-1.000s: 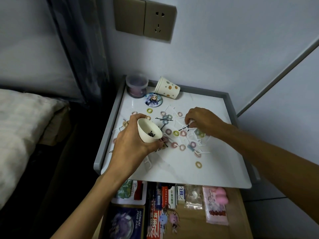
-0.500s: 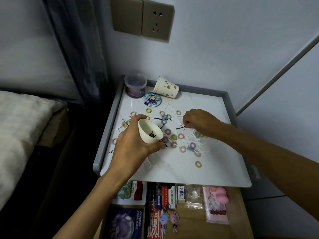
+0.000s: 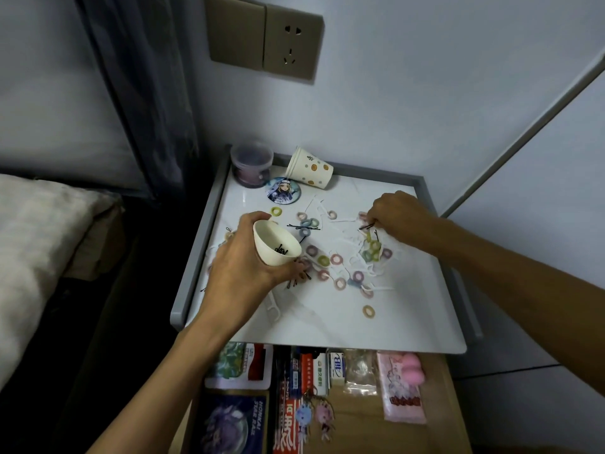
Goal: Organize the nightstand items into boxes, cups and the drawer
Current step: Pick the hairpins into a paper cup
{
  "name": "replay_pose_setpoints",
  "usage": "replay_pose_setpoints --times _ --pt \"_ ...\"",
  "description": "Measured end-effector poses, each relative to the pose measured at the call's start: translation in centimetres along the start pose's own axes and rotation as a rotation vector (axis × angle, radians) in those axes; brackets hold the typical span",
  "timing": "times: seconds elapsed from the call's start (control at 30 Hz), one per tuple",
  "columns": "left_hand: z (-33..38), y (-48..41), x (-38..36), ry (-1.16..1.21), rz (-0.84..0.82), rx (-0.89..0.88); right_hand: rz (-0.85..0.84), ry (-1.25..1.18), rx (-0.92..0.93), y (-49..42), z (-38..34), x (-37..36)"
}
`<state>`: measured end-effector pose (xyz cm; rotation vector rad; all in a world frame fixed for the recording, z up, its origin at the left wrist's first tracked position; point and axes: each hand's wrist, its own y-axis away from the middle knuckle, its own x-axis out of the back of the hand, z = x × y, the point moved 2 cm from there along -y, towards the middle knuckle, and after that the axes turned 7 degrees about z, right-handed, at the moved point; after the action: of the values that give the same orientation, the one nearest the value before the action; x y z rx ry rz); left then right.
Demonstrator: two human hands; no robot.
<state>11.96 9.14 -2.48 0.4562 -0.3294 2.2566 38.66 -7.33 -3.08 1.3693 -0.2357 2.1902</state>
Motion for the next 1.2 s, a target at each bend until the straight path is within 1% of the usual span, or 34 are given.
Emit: replay_pose_setpoints --times 0.07,0.17,0.2,0.27,0.33,0.37,0.47,0.57,0.8,1.1,1.2 --pt "0.1 -0.3 0.3 0.010 0.021 0.012 0.006 0.079 -0.108 0.5 0.6 0.4" --pt "0.4 -0.7 1.1 0.005 0.050 0.018 0.137 0.083 -0.205 1.2 0.8 1.7" --pt "0.5 -0.7 1.3 0.011 0.060 0.027 0.193 0.030 -0.212 1.2 0.5 2.1" --pt "0.4 -0.8 1.7 0.022 0.077 0.041 0.267 -0.207 -0.213 0.7 -1.1 3.3" --pt "0.3 -0.9 1.9 0.033 0.087 0.061 0.269 -0.482 -0.206 -0.1 -3.5 4.3" --pt "0.2 -0.9 2.1 0.037 0.093 0.066 0.276 -0.571 -0.191 -0.6 -4.7 4.6" --pt "0.1 -1.0 2.3 0.030 0.104 0.065 0.270 -0.723 -0.193 -2.5 -7.4 4.2" --pt "0.0 -1.1 2.5 0.035 0.106 0.059 0.225 -0.802 -0.228 -3.8 -8.7 3.0" --pt "-0.1 -1.0 2.5 0.032 0.094 0.064 0.177 -0.803 -0.228 -4.7 -9.5 2.0" --pt "0.1 -0.8 2.4 0.032 0.092 0.061 0.146 -0.546 -0.029 -5.7 -9.7 4.0" --pt "-0.1 -0.9 2.5 0.024 0.094 0.058 0.139 -0.506 -0.022 -6.0 -9.9 4.1"
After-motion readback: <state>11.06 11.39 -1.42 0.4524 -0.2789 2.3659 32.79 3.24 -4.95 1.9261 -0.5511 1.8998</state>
